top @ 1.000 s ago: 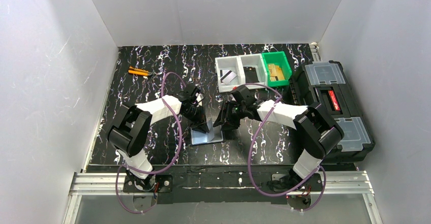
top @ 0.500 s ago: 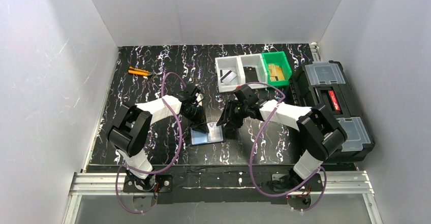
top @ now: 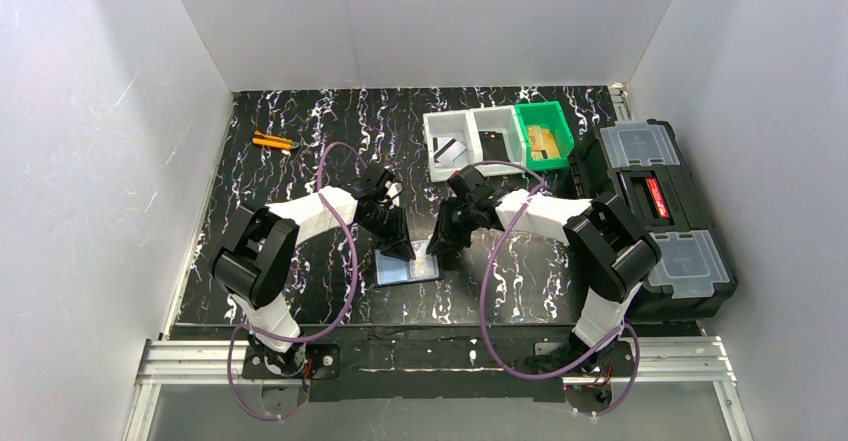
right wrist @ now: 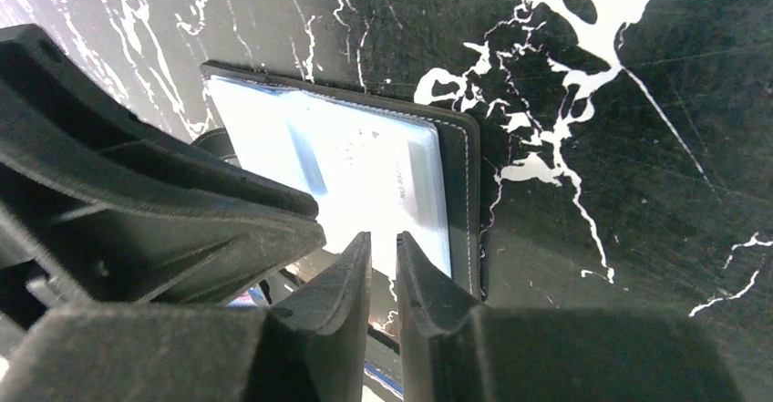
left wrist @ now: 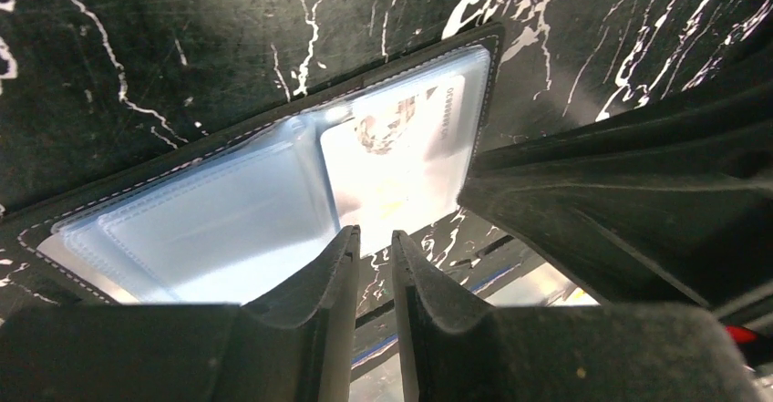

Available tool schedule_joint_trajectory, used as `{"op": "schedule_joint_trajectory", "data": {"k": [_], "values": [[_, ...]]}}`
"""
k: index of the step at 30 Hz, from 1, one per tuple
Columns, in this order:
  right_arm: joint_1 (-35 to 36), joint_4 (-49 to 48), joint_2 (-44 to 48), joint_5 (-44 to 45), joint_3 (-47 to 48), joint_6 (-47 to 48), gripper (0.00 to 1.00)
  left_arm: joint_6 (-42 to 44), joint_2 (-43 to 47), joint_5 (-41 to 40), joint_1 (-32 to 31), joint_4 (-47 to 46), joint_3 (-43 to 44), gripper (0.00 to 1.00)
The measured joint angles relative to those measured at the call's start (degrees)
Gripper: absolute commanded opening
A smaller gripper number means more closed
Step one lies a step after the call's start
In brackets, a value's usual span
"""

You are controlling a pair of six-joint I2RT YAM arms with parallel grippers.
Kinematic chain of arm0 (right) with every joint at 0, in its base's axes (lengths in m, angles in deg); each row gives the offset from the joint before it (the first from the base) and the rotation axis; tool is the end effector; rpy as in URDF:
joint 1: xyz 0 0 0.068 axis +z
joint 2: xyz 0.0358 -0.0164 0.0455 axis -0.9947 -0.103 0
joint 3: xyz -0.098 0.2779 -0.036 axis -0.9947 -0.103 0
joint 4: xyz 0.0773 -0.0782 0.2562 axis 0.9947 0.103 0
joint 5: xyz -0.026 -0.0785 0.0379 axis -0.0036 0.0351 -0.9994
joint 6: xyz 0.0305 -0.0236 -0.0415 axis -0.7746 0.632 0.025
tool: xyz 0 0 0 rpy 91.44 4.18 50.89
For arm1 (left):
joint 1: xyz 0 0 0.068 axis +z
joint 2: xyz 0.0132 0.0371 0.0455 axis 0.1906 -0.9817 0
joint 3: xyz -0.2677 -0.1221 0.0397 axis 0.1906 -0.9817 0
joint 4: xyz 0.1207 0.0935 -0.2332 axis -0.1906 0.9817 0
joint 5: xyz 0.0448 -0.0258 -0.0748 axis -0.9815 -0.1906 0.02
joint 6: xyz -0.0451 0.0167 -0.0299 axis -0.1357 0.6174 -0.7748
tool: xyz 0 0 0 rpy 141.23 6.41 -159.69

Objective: Take the credit cards out of the card holder
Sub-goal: Remove the credit card from the card holder.

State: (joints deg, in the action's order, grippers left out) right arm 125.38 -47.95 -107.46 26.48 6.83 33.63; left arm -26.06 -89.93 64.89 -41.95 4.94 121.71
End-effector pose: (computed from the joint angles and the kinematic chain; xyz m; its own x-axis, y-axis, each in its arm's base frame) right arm 0.2714 0.2549 0.1750 -0.9789 0.1185 -0.1662 -0.0077 0.7922 0.6103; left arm 0.2876 -0.1926 0.1744 -0.9936 -0.0515 -0.1006 0.0158 0.8181 -0.5748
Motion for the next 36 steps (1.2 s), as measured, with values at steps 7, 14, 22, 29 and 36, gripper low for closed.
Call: {"op": "schedule_joint_trajectory", "data": {"k": [7,14,22,29,36], "values": [[0.1,1.1,-2.8,0.0,1.2,0.6,0.17,-0.6,-0.3,1.0,0.0,-2.4,0.0,0.2],[0.1,1.8,-4.3,-0.9,2.4,1.0,0.14,-0.6,-1.3,1.1,0.5,-4.3,-1.7,0.22],[0.0,3.5,-5.1,-1.1,3.5,1.3,0.1,-0.3,-1.1,0.8,1.1,-4.1,-2.3,0.26],[0.0,4.1,-5.4,-1.4,3.8,1.2,0.09,-0.1,-0.9,0.6,1.6,-3.9,-2.8,0.29],[0.0,4.5,-5.6,-1.6,4.2,1.2,0.08,0.5,-0.8,0.3,1.6,-3.7,-2.8,0.31]]}}
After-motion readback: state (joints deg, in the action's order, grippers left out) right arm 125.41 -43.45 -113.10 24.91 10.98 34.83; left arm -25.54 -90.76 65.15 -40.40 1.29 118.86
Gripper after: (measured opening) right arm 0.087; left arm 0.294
